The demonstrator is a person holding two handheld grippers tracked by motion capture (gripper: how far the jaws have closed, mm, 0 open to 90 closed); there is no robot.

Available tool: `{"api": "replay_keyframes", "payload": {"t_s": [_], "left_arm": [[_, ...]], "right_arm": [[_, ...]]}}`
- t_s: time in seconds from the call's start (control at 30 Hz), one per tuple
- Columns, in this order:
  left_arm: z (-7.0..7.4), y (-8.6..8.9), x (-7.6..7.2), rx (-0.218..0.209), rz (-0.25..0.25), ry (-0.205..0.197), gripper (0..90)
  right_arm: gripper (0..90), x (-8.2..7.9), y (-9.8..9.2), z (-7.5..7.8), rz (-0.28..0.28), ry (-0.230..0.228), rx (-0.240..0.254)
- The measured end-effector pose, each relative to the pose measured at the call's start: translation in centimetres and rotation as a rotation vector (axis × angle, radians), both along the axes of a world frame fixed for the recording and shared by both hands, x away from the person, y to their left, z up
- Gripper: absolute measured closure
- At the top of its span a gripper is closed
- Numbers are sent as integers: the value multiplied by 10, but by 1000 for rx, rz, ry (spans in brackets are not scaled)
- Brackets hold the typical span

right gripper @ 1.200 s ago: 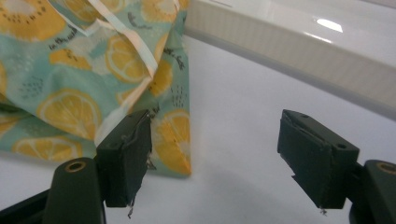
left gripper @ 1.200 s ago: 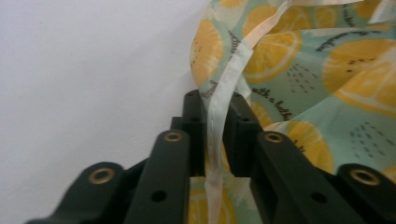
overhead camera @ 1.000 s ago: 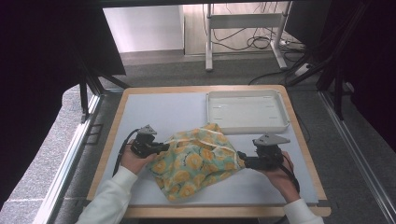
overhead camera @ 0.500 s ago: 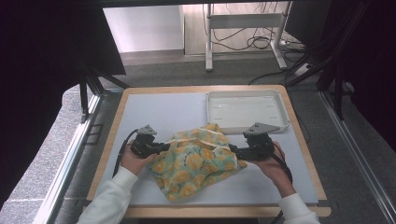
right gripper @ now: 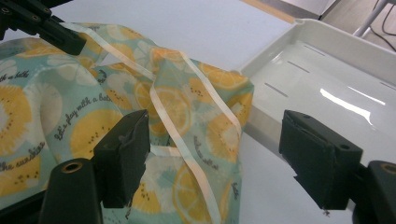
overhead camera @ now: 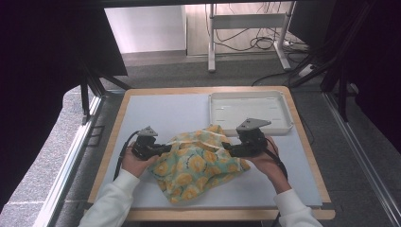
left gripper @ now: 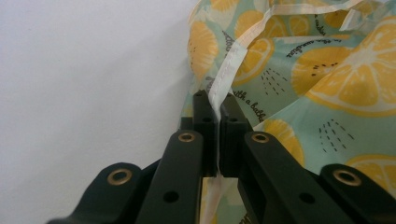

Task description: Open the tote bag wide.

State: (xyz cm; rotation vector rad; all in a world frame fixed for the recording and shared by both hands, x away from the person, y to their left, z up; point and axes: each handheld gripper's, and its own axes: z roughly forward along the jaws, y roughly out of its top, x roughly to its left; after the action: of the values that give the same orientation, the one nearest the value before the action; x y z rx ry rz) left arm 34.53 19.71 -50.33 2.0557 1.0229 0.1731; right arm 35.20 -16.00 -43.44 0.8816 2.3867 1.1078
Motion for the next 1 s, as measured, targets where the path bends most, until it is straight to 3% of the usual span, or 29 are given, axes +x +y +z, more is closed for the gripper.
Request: {"api": "replay_keyframes", "payload": {"t_s": [0.27,0.57,1.0], "left_arm": [[0,-2,-1,1,0,-2,890],[0,-1,-1,-5,1,2,890],[0,0,-1,-3,0,-4,888]], "right_arm": [[223,12,16,-10,30,30,-37],[219,28,33,-31,47,81,-95],[238,34,36,-47,43,119,-152]]}}
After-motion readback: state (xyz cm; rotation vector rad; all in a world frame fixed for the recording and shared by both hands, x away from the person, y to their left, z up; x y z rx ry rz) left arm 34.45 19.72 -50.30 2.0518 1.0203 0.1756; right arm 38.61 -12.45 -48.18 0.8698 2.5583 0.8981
